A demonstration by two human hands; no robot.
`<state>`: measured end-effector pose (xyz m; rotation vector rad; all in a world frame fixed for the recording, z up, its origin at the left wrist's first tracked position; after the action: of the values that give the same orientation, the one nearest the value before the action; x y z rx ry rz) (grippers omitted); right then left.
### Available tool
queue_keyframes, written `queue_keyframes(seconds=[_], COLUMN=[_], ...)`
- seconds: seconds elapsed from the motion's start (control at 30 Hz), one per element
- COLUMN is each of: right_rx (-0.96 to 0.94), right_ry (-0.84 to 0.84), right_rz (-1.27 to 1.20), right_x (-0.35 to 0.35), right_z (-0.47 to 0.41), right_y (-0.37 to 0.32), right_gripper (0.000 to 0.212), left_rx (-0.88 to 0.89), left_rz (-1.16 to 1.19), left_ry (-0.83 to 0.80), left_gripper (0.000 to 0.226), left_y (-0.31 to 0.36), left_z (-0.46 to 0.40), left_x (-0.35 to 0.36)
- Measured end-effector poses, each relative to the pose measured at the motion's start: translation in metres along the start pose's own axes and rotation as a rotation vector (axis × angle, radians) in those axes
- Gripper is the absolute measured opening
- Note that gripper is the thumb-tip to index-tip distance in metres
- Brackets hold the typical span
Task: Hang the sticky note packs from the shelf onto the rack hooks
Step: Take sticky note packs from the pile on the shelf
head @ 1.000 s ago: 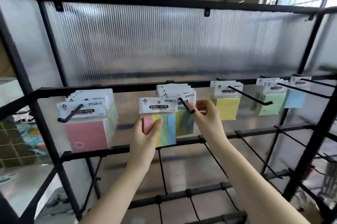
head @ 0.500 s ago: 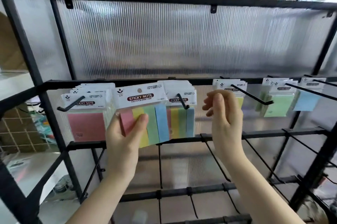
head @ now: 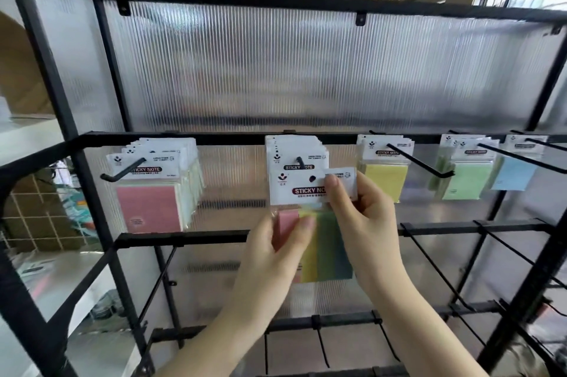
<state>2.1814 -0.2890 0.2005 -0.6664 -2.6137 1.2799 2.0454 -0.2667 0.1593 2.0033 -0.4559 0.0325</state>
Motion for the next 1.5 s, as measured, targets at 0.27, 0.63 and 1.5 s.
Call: queue_keyframes(seconds=[0.27, 0.63, 1.5], right_rx=[0.022, -0.003, 0.436], right_ry=[-0.003, 0.038, -0.09], right_rz=[0.059, 0.132, 0.238], right_x=[0.002, -0.001, -0.01], right_z=[-0.007, -0.017, 0.026], right_y=[0.008, 0.034, 0.141], right_gripper=[0.026, 0.01, 0.022], left_rx=[0.204, 0.328, -0.081], left_rz=[-0.08, -0.371, -0.603], left_ry=[0.055, 0.247, 0.172], left_gripper=[0.022, 0.033, 0.009], left_y=[0.031, 0.019, -0.067], left_z=[-0.033, -0.04, 0.003], left_x=[0.001, -0.018, -0.085])
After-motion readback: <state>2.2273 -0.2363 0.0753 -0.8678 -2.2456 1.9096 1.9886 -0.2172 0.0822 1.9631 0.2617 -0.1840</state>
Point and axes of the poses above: each hand's wrist, its own z-axis away from the middle knuckle, its own x-axis out of the palm, y = z × x, the point moved 9 cm from there along -z, towards the middle knuckle, and after that the axes turned 8 degrees about z, right-handed, at the moved point
